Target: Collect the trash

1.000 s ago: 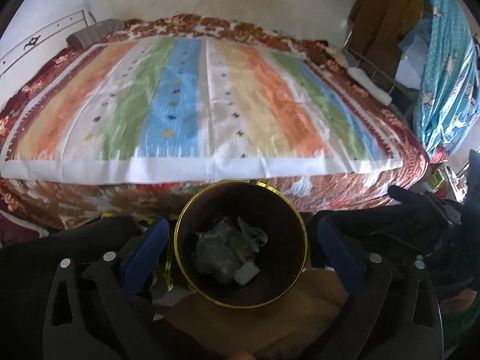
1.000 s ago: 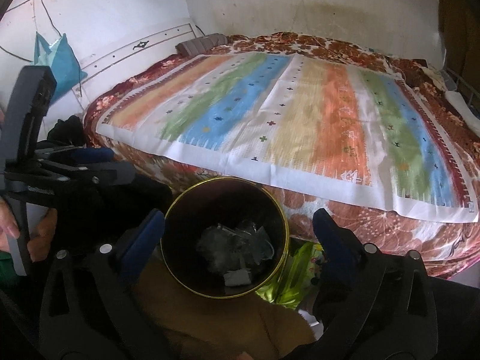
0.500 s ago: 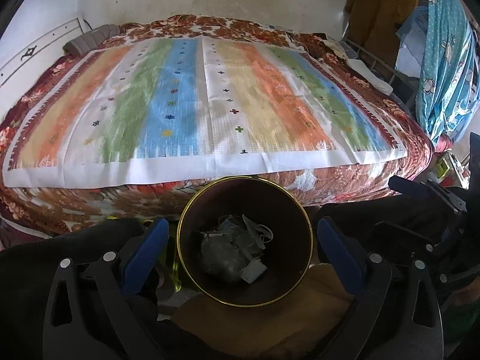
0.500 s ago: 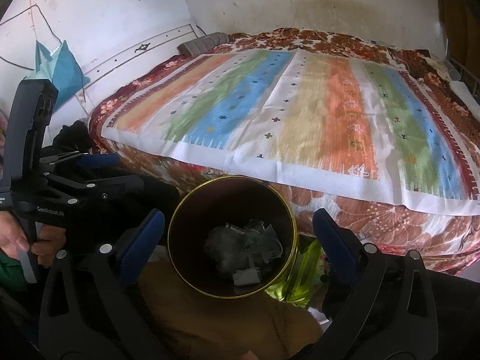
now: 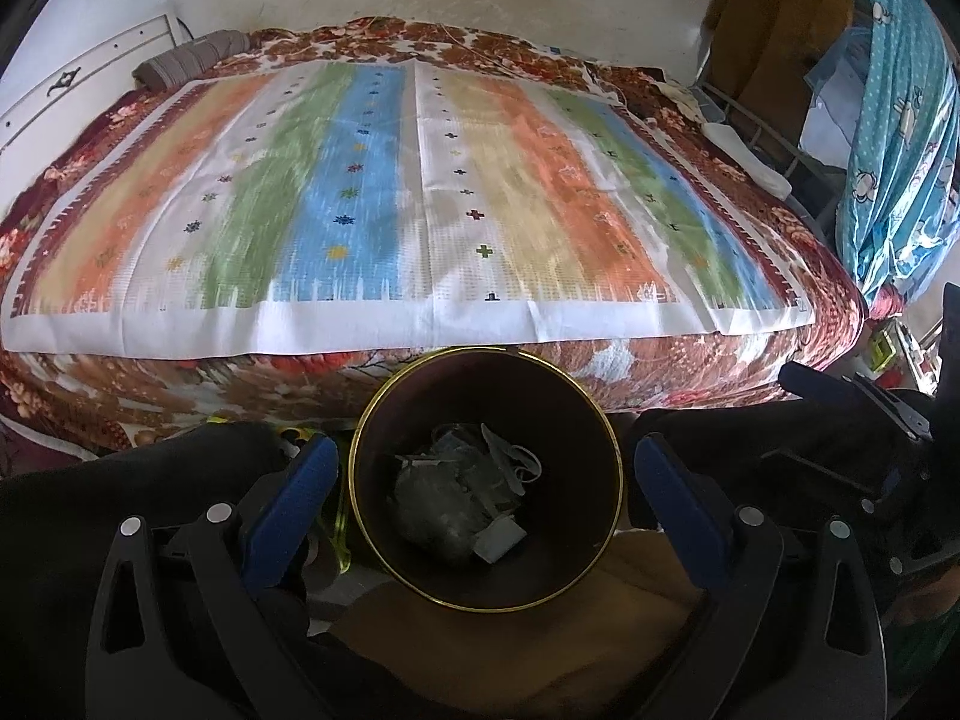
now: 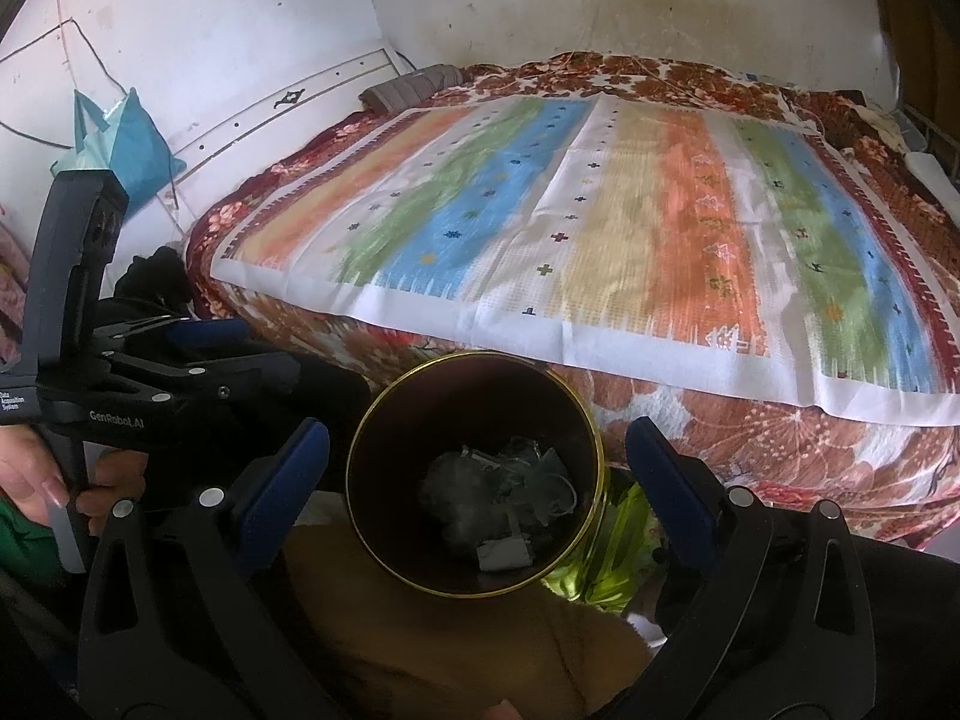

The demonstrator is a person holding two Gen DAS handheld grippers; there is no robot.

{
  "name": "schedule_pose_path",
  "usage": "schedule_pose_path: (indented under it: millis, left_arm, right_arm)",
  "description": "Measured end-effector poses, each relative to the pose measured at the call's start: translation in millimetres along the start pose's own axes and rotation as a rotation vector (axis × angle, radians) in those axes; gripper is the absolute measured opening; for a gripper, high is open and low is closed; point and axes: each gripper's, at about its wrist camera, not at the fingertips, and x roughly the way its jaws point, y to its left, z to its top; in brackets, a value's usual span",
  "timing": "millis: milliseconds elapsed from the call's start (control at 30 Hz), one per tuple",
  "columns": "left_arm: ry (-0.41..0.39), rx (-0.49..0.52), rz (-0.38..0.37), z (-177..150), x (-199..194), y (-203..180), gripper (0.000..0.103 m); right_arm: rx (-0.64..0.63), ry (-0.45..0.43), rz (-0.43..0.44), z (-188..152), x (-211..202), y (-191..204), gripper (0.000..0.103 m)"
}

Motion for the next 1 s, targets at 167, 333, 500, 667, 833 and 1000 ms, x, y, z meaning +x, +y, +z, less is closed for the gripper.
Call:
schedule_pose_path:
  millis: [167,333,500,667,833,1000]
  left_arm:
    - [0.003,-0.002,0.002,0.3,0.1,-0.1,0.097]
    - [0.005,-0.011,0.006,-0.4,0.1,0.8,0.097]
    - [0.005,-0.011,0.006,-0.8,0.2,1.0,0.097]
    - [0.005,-0.011,0.006,-0.6,0.0,0.7,0.097]
    - [0.005,-0.012,0.007,-0.6,0.3,0.2,0.097]
    - [0.008,-0.009,0.009,-1.3,0.8,0.4,0.097]
  right_arm:
    - [0.009,0.004,0.012,0.1,2.0,-0.7,0.094]
    - [0.006,0.008,0.029,-1.3,2.6,-0.8,0.094]
    - [0.008,0.01,0.035,-1.2,2.4,-1.5,0.094]
    - [0.008,0.011,0.034,-0.8,2.5,-1.9,0.094]
    - [0.007,0.012,0.035,-0.6,2.6,-2.1,0.094]
    - [0.008,0.012,0.034,-0.3,2.5,-1.9,0.094]
